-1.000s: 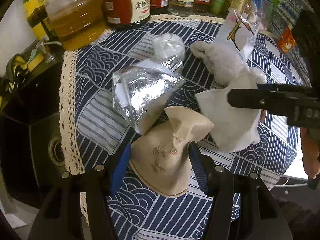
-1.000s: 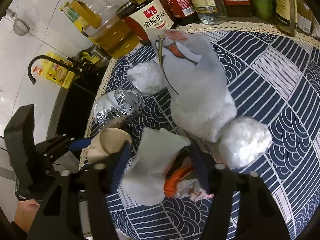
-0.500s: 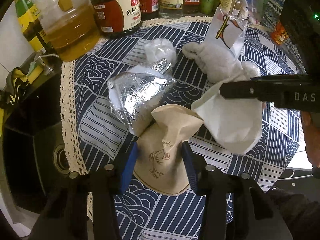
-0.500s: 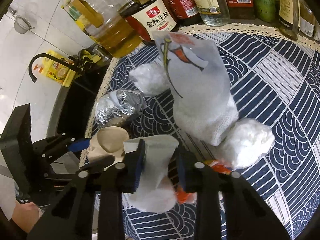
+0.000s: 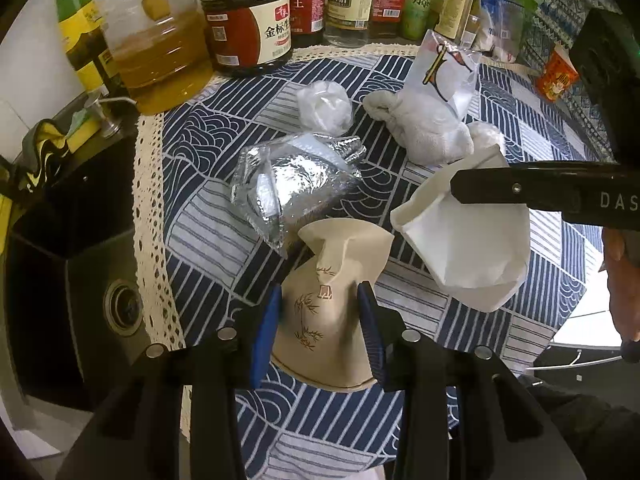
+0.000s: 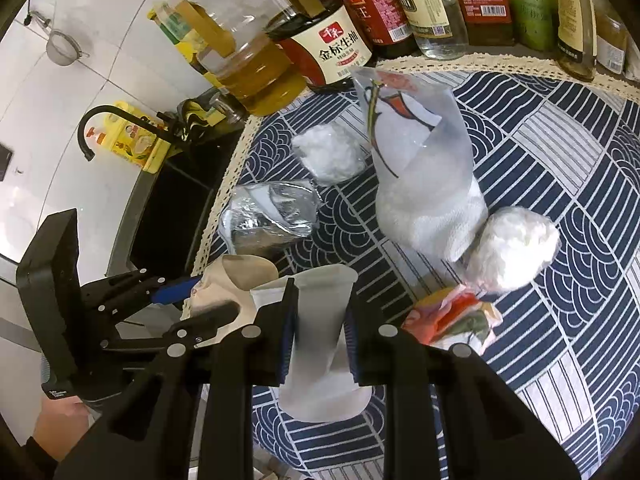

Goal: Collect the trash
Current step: 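Grasp the tan paper cup with the left tool while the right tool grasps the white paper cup, then carry the tan and white paper cups down over the trash bin with both tools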

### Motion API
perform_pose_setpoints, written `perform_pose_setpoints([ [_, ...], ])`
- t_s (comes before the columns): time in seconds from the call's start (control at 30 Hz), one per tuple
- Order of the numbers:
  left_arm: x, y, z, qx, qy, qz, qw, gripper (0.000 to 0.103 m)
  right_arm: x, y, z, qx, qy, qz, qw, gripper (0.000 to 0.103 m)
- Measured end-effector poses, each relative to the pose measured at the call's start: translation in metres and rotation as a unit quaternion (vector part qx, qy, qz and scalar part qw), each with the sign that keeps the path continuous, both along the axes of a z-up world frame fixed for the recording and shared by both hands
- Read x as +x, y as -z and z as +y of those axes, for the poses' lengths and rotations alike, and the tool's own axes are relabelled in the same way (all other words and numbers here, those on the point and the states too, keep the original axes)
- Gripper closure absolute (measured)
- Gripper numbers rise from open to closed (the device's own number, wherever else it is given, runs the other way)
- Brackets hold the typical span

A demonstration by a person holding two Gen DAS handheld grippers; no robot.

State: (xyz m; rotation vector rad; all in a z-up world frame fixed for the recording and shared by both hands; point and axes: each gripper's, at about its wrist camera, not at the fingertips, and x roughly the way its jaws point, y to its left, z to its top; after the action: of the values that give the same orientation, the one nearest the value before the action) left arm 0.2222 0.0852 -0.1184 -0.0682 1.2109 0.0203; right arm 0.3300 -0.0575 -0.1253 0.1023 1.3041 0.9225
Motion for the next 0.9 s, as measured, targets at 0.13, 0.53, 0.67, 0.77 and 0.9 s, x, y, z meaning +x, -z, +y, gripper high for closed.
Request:
perform_pose_setpoints([
  [0.13, -0.009, -0.004, -0.002, -0.003, -0.004, -0.007, 1.0, 0.066, -0.008, -0.006, -0.005, 0.001, 0.002, -0.006, 1.0, 0.08],
  [0.53, -0.044, -0.023, -0.01, -0.012, -0.016, -0.037, 0.9991, 0.066, -0.04, -0.024, -0.028, -0.005, 0.014, -0.026, 1.0, 0.08],
  [0.67, -0.06, -0.029, -0.012, -0.016, -0.02, -0.048, 0.9985, 0.066, -0.055, -0.027, -0.036, -0.01, 0.019, -0.032, 0.999, 0.08],
  [0.77, -0.071, -0.035, -0.013, -0.016, -0.022, -0.057, 0.998, 0.066, -0.067, -0.03, -0.042, -0.014, 0.023, -0.038, 0.999, 0.08],
  [0.9, -0.091, -0.043, -0.017, -0.018, -0.023, -0.071, 0.9971, 0.066, -0.087, -0.037, -0.049, -0.017, 0.026, -0.047, 0.998, 0.08],
])
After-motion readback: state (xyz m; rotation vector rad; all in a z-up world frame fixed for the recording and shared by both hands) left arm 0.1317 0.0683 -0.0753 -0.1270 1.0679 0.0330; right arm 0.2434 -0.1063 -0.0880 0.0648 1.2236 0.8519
